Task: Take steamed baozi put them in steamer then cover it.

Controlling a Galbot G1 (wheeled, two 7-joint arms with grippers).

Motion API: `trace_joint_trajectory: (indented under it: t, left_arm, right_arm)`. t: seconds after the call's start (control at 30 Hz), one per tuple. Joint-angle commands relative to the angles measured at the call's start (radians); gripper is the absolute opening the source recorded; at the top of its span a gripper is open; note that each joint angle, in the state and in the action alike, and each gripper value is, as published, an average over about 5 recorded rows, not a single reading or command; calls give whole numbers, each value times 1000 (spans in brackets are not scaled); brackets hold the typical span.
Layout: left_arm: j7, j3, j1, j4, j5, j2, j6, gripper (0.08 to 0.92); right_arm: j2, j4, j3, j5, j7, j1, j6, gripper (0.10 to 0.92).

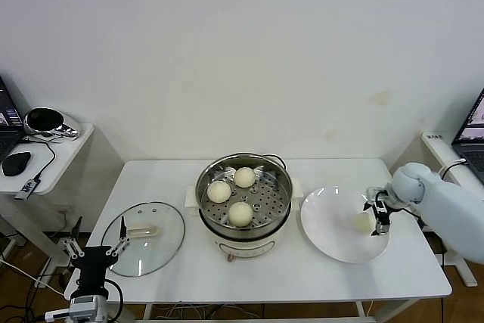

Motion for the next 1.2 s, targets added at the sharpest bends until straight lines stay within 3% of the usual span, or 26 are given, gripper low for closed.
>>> trace_joint_trajectory:
  t: [0.03,0.4,0.77,0.97,1.2]
  left_arm:
    - [0,-1,-1,-1,-1,3,0,823]
    - [0,-3,-2,-3,-2,3,1,823]
    - [1,16,-24,2,-4,8,4,823]
    - [2,33,-35,2,-9,10,6,823]
    - [2,37,-34,-4,-11,22,8,823]
  right_arm:
    - [23,-31,3,-17,2,-6,8,775]
    - [-45,82,-100,54,-19,103,-37,602]
    - [-190,372,-442,379,-45,585,-195,584]
    - [-116,502,-712,562,2,939,-304,585]
    - [104,564,-879,830,124,1126,-454,590]
